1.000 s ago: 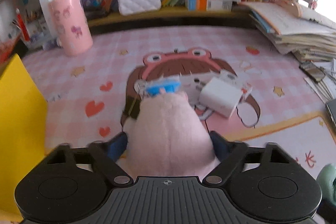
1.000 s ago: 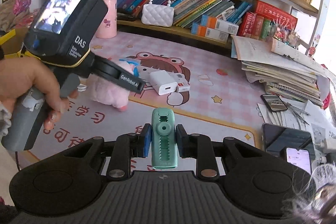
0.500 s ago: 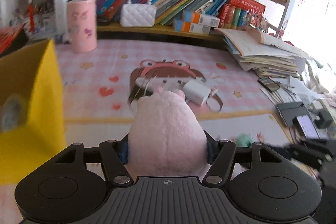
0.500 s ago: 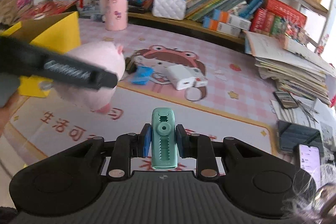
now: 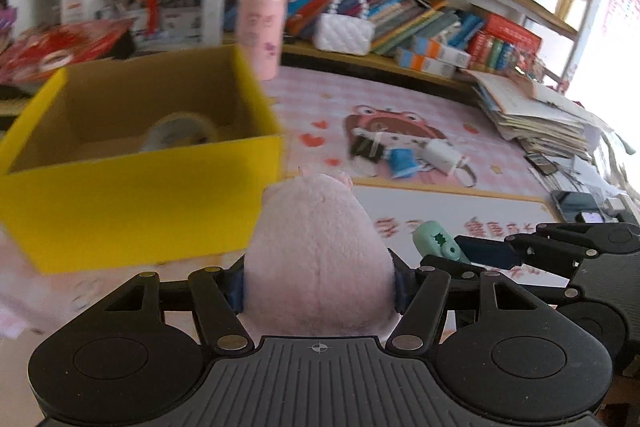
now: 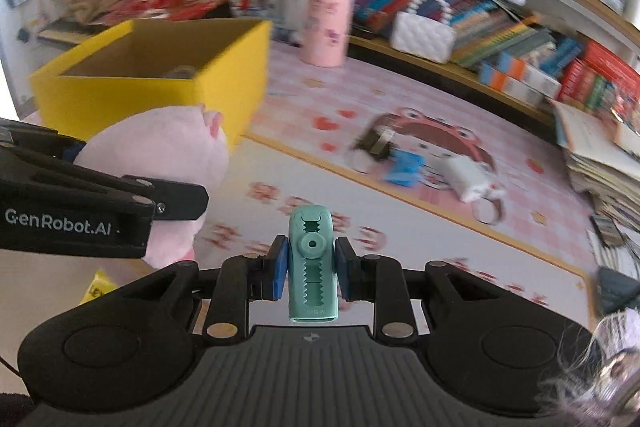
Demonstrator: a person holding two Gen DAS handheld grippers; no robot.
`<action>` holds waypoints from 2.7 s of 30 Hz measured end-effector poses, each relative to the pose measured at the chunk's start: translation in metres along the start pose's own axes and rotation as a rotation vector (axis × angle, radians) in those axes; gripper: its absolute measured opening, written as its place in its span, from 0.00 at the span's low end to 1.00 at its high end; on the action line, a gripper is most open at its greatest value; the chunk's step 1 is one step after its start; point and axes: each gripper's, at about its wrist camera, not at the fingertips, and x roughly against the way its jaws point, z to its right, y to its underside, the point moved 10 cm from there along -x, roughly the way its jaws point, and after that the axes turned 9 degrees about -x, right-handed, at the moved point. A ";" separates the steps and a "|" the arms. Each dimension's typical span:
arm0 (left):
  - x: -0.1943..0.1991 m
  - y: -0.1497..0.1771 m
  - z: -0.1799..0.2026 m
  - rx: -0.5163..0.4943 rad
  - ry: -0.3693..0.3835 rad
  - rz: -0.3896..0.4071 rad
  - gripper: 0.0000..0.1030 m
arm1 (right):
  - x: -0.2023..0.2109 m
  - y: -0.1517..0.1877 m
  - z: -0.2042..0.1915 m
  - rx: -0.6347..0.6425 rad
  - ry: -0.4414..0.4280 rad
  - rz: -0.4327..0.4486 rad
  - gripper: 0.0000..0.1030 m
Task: Organize objects
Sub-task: 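Carry the plush pig and green eraser with both tools over the yellow box, then open the left tool to drop the pig while the right tool drops the eraser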
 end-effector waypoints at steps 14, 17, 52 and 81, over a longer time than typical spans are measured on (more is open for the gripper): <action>0.059 0.041 -0.073 0.055 -0.041 0.019 0.62 | 0.016 0.011 -0.108 0.065 -0.062 0.003 0.23; 0.069 0.048 -0.082 0.053 -0.041 0.027 0.62 | 0.020 0.013 -0.124 0.063 -0.062 0.008 0.23; 0.079 -0.054 -0.154 0.049 -0.136 0.263 0.62 | 0.005 -0.121 -0.126 -0.070 -0.062 0.211 0.23; -0.069 -0.077 -0.191 0.007 -0.252 -0.074 0.67 | -0.134 -0.139 -0.153 0.267 -0.234 -0.031 0.23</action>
